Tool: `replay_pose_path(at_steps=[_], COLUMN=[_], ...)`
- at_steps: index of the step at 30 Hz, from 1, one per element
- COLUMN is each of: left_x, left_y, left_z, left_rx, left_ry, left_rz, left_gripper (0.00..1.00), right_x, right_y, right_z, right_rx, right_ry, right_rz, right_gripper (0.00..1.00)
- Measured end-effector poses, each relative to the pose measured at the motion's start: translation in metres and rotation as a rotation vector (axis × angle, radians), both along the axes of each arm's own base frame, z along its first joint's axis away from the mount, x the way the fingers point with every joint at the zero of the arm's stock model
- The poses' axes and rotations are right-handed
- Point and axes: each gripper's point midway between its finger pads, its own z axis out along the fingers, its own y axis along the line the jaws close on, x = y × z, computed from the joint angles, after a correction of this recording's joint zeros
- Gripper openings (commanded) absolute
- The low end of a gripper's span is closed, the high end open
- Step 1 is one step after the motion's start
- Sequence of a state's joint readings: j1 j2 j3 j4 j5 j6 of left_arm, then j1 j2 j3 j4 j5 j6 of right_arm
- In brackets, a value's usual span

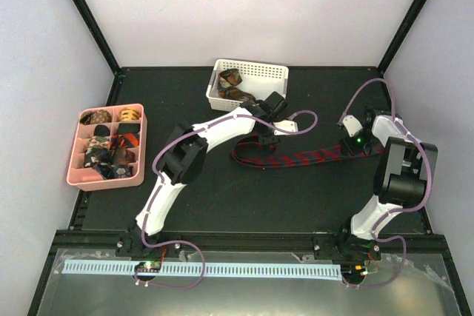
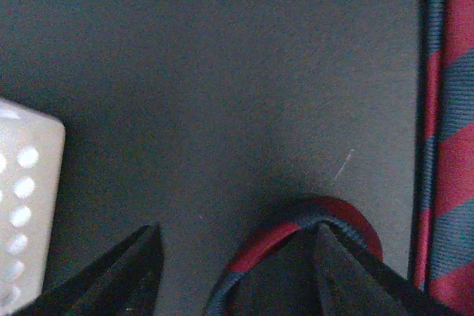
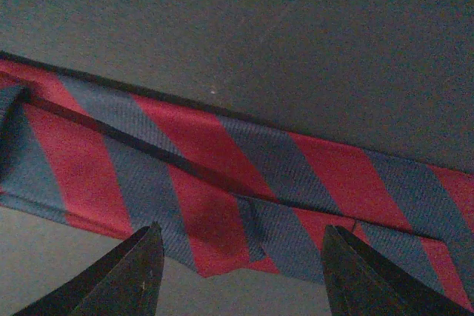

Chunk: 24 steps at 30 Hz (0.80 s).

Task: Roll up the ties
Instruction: Smooth out the tie at the center of the board.

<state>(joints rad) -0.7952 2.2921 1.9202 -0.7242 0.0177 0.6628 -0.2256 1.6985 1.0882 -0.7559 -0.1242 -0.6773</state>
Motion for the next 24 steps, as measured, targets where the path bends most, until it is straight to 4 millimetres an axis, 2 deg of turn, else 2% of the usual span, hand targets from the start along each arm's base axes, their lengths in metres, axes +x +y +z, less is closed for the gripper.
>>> replay_pose_path(at_steps=[3,6,7,8,11,13,17,20,22,24], left_x=[0.001,0.003,0.004,0.004,0.004,0.005,0.003,-0.005,-0.024,-0.045], left_y=[0.005,0.015,0.018,0.025,0.063,0.095,0.172,0.225,0.262,0.285], left_z=[-0.01,-0.012,-0.012,-0.012,-0.006,0.008,0.057,0.083,0.081,0.066], left_rx=[0.038,0.061,0.062,0.06,0.054,0.02,-0.127,-0.229,-0.256,-0.248], left_ry=[0.003,0.011,0.013,0.023,0.057,0.07,0.047,-0.002,-0.012,0.005], left_rz=[0.004,0.021,0.029,0.041,0.118,0.194,0.382,0.504,0.575,0.614], left_gripper=[0.33,0.09,0.03,0.02,0.01,0.02,0.02,0.09,0.18,0.33], right_x=[0.0,0.0,0.0,0.0,-0.001,-0.001,-0.001,-0.002,-0.003,-0.003], right_y=[-0.005,-0.013,-0.016,-0.02,-0.029,-0.033,-0.037,-0.037,-0.038,-0.039], right_z=[-0.007,-0.012,-0.013,-0.014,-0.015,-0.015,-0.015,-0.017,-0.018,-0.017], right_rx=[-0.014,-0.026,-0.029,-0.032,-0.037,-0.041,-0.05,-0.051,-0.049,-0.048], right_ry=[0.017,0.027,0.03,0.031,0.032,0.03,0.023,0.022,0.024,0.022], right_rz=[-0.004,-0.015,-0.019,-0.025,-0.044,-0.05,-0.044,-0.041,-0.04,-0.042], right_gripper=[0.6,0.6,0.6,0.6,0.6,0.6,0.59,0.59,0.59,0.6])
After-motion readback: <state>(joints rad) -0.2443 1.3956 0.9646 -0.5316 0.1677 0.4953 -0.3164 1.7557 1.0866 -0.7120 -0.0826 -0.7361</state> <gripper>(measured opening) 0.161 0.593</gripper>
